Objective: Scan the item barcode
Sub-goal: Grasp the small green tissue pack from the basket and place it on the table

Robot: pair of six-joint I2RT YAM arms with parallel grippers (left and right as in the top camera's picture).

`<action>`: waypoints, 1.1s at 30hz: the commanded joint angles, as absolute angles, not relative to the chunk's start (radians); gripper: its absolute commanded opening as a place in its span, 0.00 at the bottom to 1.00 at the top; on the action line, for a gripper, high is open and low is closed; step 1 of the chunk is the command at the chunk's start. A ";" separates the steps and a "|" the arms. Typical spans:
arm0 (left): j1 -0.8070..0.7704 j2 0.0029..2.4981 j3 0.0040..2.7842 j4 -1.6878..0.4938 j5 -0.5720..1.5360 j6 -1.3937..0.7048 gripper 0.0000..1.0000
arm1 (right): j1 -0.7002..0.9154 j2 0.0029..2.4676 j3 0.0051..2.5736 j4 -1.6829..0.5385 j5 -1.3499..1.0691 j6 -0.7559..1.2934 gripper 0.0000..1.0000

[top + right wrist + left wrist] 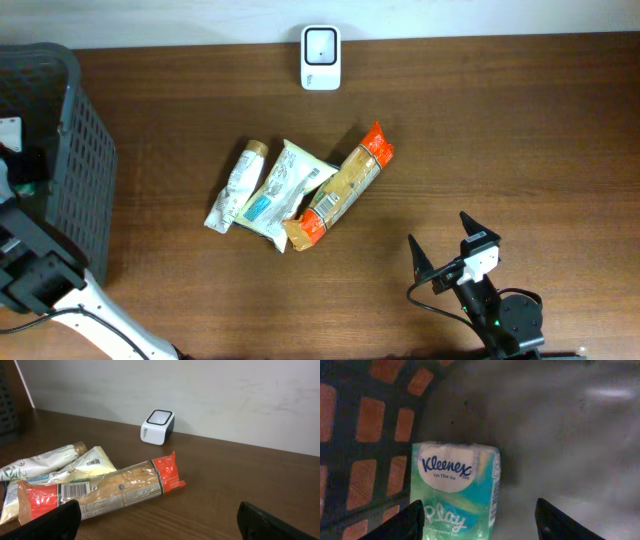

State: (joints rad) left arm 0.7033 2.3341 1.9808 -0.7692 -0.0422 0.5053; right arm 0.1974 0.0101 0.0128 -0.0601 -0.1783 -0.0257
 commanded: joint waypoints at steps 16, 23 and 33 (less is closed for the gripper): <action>0.705 2.378 1.989 -0.805 -0.075 0.453 0.00 | 0.203 0.004 0.006 -0.063 -0.179 -0.019 0.99; 0.705 2.077 2.011 -0.771 -0.068 0.240 0.00 | 0.203 0.004 0.006 -0.063 -0.179 -0.019 0.99; 0.523 1.663 2.014 -0.913 0.448 0.121 0.00 | 0.203 0.004 0.006 -0.063 -0.179 -0.019 0.99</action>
State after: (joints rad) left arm 0.6277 1.6520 2.0193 -0.8391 0.2878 0.1474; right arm 0.1974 0.0101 0.0128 -0.0601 -0.1783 -0.0257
